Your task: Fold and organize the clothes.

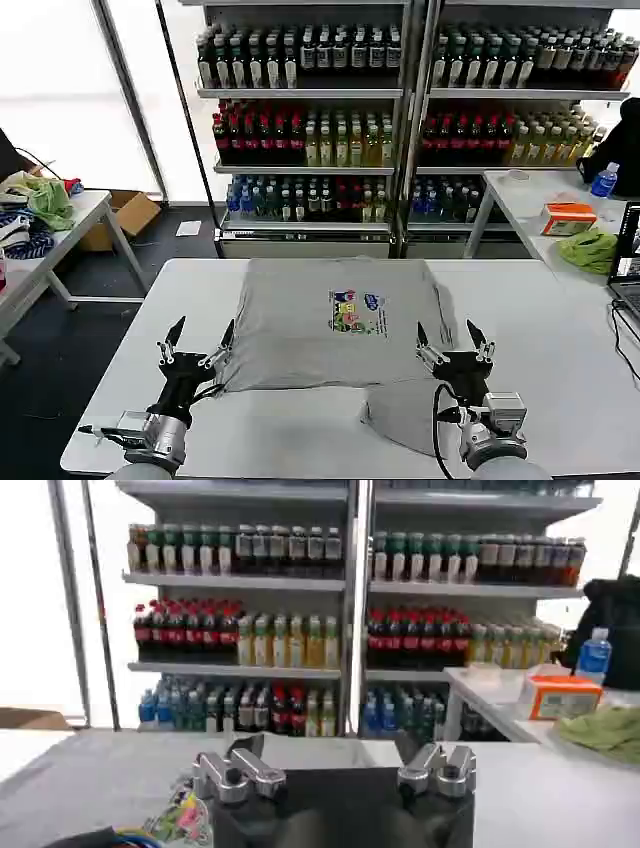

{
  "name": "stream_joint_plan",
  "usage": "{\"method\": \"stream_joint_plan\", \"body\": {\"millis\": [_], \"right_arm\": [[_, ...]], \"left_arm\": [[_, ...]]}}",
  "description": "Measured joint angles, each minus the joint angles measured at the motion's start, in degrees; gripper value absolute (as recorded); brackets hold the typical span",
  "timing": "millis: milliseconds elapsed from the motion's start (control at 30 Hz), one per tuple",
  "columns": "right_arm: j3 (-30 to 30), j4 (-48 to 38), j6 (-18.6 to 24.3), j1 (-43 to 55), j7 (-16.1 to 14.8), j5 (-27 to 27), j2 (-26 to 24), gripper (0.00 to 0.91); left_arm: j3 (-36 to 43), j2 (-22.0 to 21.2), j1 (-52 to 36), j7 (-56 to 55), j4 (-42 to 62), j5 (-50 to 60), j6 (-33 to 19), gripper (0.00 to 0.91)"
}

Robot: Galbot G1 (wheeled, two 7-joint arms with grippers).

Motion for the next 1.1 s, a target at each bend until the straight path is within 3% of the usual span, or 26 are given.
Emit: {"method": "stream_joint_plan", "body": {"millis": [1100], "right_arm": [[-5.41,-1.7,-1.81,-10.64,11.11,4.01,-0.52,0.907]], "left_arm": [[2.64,6.02,0.36,1.71,7.59,-2.96,4.65,0.907]]}}
